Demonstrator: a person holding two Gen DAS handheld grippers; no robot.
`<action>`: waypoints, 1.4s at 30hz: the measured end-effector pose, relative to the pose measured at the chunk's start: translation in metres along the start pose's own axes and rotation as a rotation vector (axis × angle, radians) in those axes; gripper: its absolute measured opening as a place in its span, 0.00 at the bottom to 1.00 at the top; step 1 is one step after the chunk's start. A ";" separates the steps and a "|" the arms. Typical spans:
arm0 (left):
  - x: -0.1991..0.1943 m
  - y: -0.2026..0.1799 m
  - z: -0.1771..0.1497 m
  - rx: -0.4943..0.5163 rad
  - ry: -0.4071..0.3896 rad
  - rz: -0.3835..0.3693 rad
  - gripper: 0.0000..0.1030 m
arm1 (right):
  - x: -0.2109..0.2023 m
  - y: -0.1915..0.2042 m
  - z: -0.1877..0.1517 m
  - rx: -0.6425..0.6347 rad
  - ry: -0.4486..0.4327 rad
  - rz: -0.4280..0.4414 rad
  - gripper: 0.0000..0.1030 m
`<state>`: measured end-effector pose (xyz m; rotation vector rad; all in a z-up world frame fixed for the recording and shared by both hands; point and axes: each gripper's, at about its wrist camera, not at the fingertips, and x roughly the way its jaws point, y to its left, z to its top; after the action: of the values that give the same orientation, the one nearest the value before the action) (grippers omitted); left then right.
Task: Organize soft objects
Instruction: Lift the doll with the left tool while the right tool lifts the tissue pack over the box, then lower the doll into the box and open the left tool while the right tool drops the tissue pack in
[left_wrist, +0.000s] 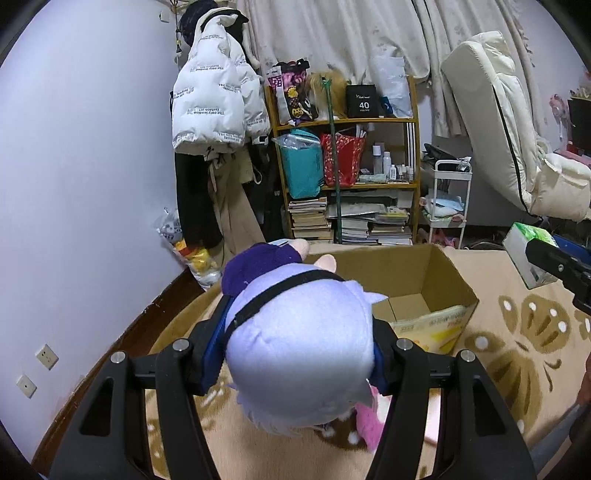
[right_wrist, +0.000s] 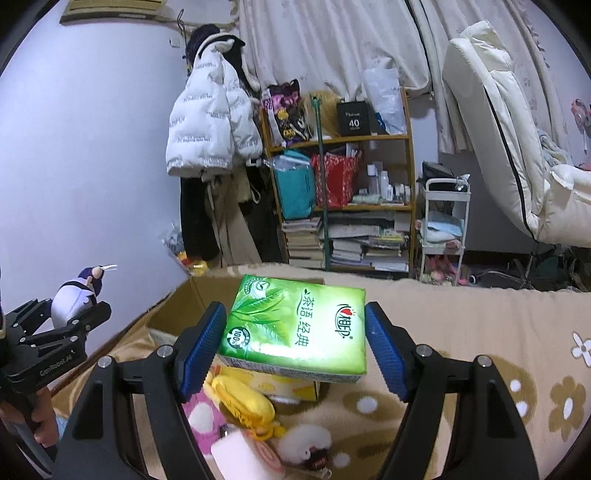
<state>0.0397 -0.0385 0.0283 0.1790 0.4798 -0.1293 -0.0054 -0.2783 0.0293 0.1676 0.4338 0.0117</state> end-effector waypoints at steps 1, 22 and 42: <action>0.002 0.000 0.004 0.002 -0.004 -0.002 0.59 | 0.001 0.000 0.002 0.000 -0.007 0.006 0.78; 0.089 -0.020 0.018 0.065 0.048 -0.071 0.59 | 0.100 0.008 0.004 -0.066 0.076 0.047 0.78; 0.116 -0.003 -0.010 0.023 0.191 -0.037 0.74 | 0.123 0.027 -0.015 -0.149 0.149 0.105 0.98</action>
<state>0.1370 -0.0486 -0.0350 0.2063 0.6722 -0.1548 0.1007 -0.2435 -0.0313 0.0425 0.5704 0.1601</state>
